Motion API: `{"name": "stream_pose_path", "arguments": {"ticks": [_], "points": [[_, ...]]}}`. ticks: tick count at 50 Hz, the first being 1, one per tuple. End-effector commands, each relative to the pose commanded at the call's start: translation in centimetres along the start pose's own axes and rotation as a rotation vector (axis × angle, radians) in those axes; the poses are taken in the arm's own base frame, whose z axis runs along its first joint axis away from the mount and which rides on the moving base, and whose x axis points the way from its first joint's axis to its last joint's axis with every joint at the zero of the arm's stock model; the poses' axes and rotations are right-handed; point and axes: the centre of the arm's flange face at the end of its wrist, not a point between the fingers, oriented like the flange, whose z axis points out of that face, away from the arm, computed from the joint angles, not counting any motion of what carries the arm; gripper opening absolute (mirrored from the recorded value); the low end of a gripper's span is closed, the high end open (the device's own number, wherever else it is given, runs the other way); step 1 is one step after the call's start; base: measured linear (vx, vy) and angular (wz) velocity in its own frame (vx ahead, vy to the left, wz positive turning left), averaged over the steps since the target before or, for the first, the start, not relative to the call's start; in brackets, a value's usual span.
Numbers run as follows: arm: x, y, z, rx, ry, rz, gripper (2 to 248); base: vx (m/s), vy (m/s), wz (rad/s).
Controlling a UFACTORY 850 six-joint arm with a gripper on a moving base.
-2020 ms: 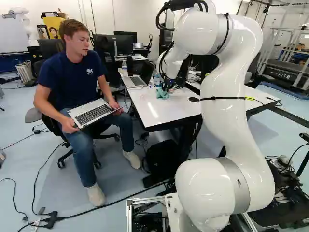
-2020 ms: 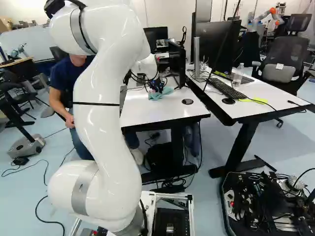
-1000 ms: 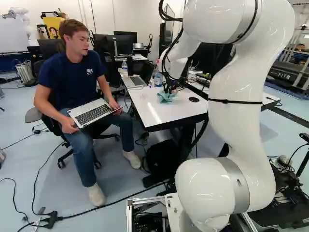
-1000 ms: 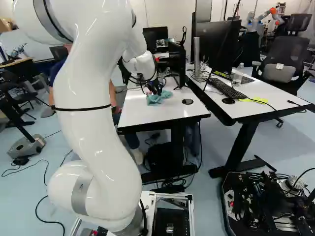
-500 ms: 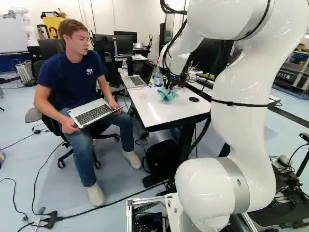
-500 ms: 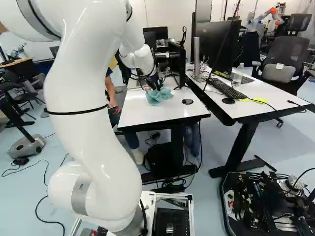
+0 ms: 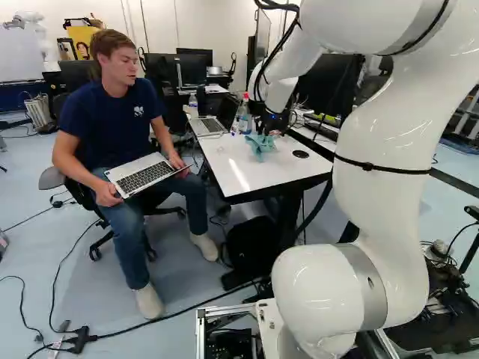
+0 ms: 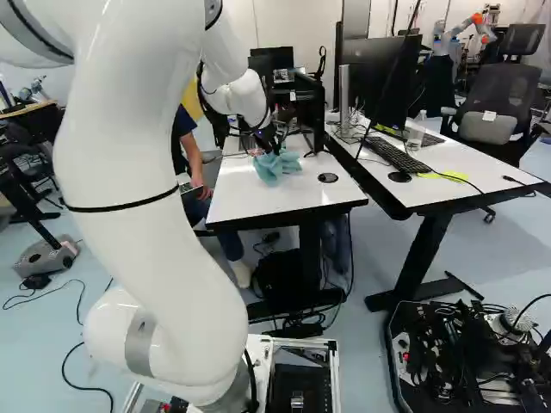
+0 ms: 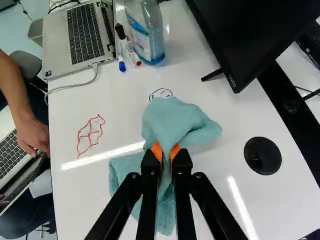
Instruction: Clean the table with the green towel
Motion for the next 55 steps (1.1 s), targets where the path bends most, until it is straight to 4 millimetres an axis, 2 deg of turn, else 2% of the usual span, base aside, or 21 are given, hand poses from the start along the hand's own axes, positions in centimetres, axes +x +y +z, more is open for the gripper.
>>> {"name": "stream_pose_path", "arguments": {"ticks": [55], "points": [[-4.8,0.4,-3.9,-0.004,-0.017,0.006,39,0.000,0.000,0.000]]}}
